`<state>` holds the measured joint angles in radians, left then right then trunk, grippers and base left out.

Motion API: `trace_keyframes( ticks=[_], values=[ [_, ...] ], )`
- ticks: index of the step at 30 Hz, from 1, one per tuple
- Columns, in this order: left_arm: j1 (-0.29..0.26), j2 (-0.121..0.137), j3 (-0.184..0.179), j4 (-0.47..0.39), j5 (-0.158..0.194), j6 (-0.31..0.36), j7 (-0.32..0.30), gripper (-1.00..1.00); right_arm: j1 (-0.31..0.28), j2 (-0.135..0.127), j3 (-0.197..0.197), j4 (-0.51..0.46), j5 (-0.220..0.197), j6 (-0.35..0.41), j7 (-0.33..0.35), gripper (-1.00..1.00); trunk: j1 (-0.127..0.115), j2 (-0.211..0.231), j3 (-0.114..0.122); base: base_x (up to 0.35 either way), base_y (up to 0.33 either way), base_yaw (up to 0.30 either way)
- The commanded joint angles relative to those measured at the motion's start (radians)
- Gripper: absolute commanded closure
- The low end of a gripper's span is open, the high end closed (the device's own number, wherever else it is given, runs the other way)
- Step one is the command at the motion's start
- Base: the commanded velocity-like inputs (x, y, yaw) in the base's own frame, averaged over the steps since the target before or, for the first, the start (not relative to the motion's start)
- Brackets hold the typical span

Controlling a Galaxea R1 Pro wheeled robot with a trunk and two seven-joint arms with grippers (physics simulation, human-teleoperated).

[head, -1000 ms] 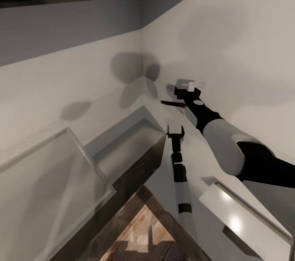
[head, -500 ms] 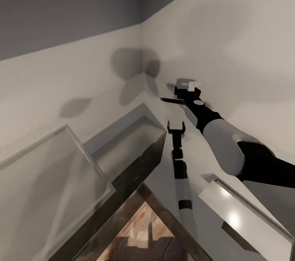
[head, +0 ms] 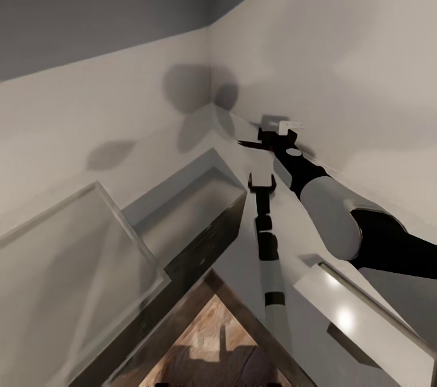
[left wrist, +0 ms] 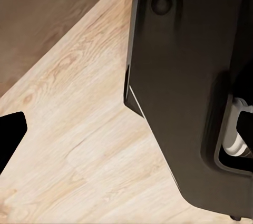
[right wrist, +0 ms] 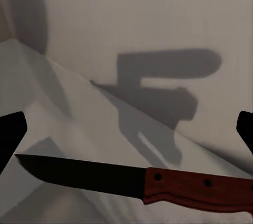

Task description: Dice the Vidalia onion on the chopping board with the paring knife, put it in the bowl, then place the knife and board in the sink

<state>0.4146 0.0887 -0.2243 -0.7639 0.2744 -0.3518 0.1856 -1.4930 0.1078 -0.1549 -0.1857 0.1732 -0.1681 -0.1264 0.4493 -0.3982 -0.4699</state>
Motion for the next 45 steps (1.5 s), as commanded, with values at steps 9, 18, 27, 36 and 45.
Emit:
trace_keyframes(
  ticks=[9, 18, 27, 36, 45],
  values=[
    [0.0, 0.002, -0.008, -0.002, 0.006, -0.003, 0.009, -1.0, -0.001, 0.001, -0.009, 0.002, 0.011, -0.004, -0.002, -1.0, 0.001, -0.002, -0.016, 0.086, 0.0, 0.0],
    [0.0, 0.002, -0.008, -0.002, 0.006, -0.003, 0.009, -1.0, -0.001, 0.001, -0.009, 0.002, 0.011, -0.004, -0.002, -1.0, 0.001, -0.002, -0.031, 0.004, 0.0, 0.0],
    [0.0, 0.002, -0.008, 0.0, 0.006, -0.003, 0.009, -1.0, -0.001, 0.001, -0.009, 0.002, 0.011, -0.004, -0.002, -1.0, 0.001, -0.002, -0.045, 0.0, 0.0, 0.0],
    [0.0, 0.002, -0.007, -0.001, 0.006, -0.003, 0.009, -1.0, -0.001, -0.003, -0.009, 0.0, 0.012, -0.005, -0.004, -1.0, 0.001, -0.002, -0.052, 0.0, 0.0, 0.0],
    [0.0, 0.002, -0.008, 0.0, 0.007, -0.003, 0.009, -1.0, -0.001, -0.003, -0.009, 0.0, 0.012, -0.004, -0.004, -1.0, 0.001, -0.002, -0.052, 0.0, 0.0, 0.0]
  ],
)
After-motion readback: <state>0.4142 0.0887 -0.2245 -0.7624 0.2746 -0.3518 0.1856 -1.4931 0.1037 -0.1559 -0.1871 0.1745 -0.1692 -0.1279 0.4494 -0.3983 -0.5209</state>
